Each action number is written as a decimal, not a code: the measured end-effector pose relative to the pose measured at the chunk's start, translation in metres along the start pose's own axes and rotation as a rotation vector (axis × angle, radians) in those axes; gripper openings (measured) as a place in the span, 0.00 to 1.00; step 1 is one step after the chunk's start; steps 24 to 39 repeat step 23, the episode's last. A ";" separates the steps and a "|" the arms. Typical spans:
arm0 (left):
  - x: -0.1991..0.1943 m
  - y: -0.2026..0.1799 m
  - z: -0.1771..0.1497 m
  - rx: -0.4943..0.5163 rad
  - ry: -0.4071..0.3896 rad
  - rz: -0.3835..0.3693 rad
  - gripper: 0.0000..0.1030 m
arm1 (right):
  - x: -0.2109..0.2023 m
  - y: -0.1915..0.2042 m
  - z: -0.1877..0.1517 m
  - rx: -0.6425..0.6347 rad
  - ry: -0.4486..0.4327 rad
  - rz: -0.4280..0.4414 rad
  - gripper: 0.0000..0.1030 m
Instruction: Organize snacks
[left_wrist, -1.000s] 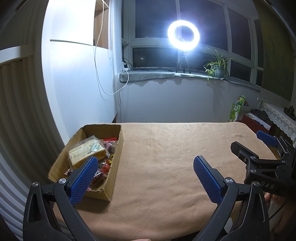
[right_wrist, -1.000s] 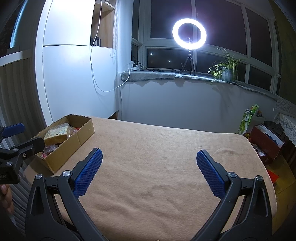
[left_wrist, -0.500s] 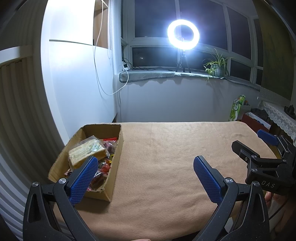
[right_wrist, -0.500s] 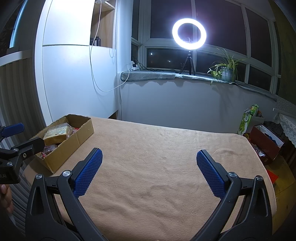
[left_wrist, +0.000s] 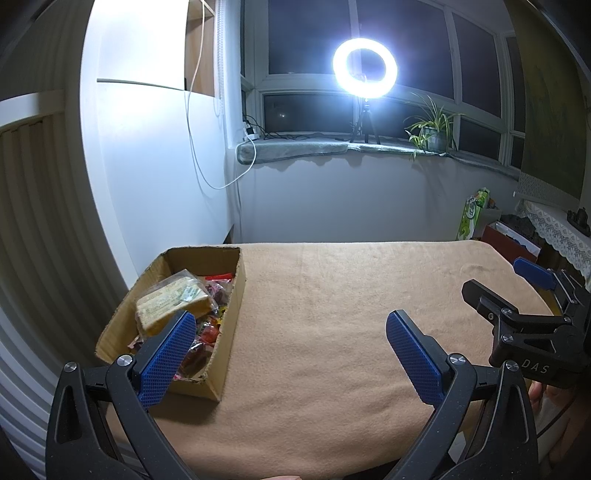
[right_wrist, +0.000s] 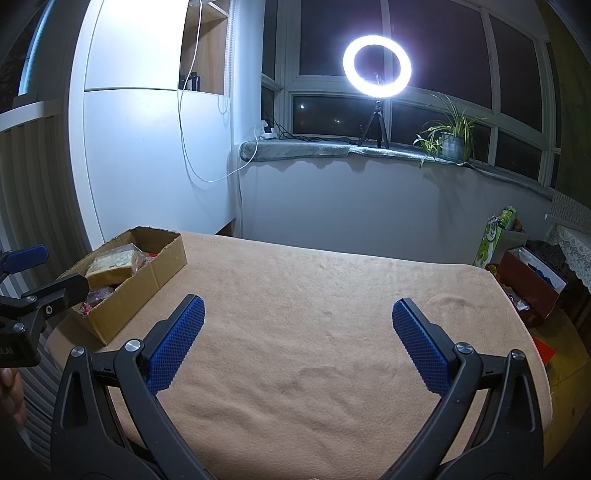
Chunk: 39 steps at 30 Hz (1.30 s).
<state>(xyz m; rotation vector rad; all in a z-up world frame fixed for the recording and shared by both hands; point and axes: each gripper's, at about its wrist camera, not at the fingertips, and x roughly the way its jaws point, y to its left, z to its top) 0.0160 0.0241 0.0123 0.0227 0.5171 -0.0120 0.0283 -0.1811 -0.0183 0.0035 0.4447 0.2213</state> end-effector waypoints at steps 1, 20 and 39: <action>0.001 0.000 -0.001 0.001 0.000 -0.002 0.99 | 0.000 -0.001 0.000 0.000 0.000 0.000 1.00; 0.002 0.001 -0.008 0.011 -0.028 0.033 1.00 | 0.000 -0.004 -0.006 0.002 0.008 0.000 1.00; 0.003 0.000 -0.009 0.020 -0.023 0.058 1.00 | 0.000 -0.005 -0.007 0.002 0.009 0.000 1.00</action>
